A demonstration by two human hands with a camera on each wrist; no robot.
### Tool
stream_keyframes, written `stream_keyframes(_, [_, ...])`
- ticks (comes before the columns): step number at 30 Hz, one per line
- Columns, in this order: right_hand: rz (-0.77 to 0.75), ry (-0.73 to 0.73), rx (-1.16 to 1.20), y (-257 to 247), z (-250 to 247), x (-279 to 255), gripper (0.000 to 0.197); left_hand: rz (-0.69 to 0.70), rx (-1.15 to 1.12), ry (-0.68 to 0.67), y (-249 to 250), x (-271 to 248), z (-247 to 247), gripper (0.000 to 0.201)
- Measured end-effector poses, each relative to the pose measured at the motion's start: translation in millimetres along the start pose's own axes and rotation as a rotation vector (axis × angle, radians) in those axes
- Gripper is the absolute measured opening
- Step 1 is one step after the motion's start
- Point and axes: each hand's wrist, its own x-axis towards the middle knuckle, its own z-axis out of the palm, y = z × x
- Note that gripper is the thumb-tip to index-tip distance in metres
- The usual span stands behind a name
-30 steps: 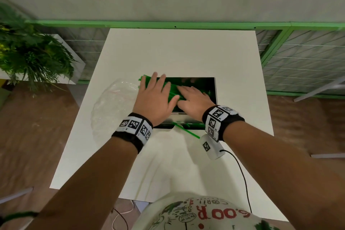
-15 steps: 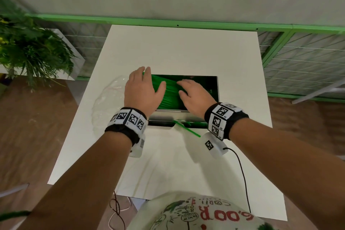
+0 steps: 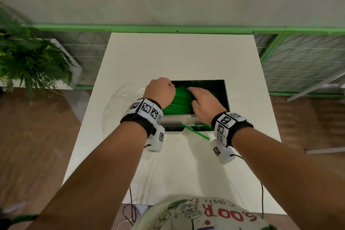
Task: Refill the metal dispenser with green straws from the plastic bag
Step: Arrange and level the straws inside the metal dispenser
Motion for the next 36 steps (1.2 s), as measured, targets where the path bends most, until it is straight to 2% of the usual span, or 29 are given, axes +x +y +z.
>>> stream_keyframes(4, [0.028, -0.013, 0.008, -3, -3, -2, 0.052, -0.003, -0.177, 0.102, -8, 2, -15, 0.028])
stream_keyframes(8, [0.070, -0.021, -0.013, -2, 0, -2, 0.053, 0.034, -0.081, 0.255, -18, 5, -36, 0.026])
stream_keyframes(10, [0.094, -0.029, -0.028, -2, 1, 0, 0.054, 0.069, 0.016, 0.277, -21, 6, -39, 0.025])
stream_keyframes(14, [0.133, -0.037, -0.052, -4, 1, 0, 0.056, 0.098, 0.063, 0.213, -13, -5, -19, 0.020])
stream_keyframes(18, [0.138, -0.024, -0.040, -6, -1, -1, 0.061, 0.206, -0.114, 0.076, -1, -10, 1, 0.027])
stream_keyframes(22, [0.140, -0.027, -0.009, -6, -3, -4, 0.062, 0.117, -0.259, 0.150, -2, 0, -6, 0.026])
stream_keyframes(26, [0.135, -0.034, 0.002, -6, -3, -5, 0.068, 0.081, -0.310, 0.178, -12, 4, -18, 0.026])
stream_keyframes(32, [0.097, 0.027, 0.010, -7, -4, -6, 0.068, -0.057, -0.566, 0.256, -28, 10, -31, 0.017])
stream_keyframes(36, [0.113, 0.027, 0.022, -7, -4, -6, 0.077, -0.064, -0.546, 0.166, -24, 8, -20, 0.020])
